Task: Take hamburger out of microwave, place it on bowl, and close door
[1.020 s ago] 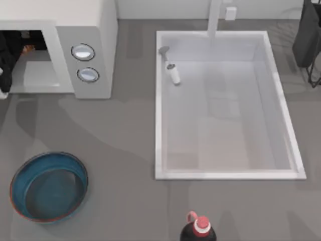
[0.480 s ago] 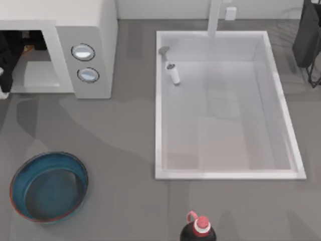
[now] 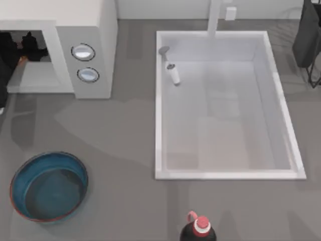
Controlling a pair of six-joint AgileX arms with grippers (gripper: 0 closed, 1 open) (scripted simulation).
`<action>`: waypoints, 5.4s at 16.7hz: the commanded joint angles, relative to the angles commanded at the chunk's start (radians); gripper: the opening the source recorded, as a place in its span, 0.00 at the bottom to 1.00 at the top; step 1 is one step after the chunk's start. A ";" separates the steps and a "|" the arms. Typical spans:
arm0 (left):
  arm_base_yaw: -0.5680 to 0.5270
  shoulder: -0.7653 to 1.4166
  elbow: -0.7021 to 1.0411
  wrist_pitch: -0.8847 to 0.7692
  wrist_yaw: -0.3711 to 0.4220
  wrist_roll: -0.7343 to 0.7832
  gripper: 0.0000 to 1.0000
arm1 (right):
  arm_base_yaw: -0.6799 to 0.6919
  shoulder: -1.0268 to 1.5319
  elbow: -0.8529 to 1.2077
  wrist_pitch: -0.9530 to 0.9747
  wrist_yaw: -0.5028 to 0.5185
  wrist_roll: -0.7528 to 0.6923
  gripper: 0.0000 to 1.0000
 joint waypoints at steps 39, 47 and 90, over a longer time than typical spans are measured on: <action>0.054 -0.717 -0.746 0.003 0.048 -0.007 0.00 | 0.000 0.000 0.000 0.000 0.000 0.000 1.00; -0.122 -0.690 -0.486 -0.503 -0.109 -0.532 0.00 | 0.000 0.000 0.000 0.000 0.000 0.000 1.00; -0.747 -0.197 -0.120 -2.491 -0.872 -2.794 0.00 | 0.000 0.000 0.000 0.000 0.000 0.000 1.00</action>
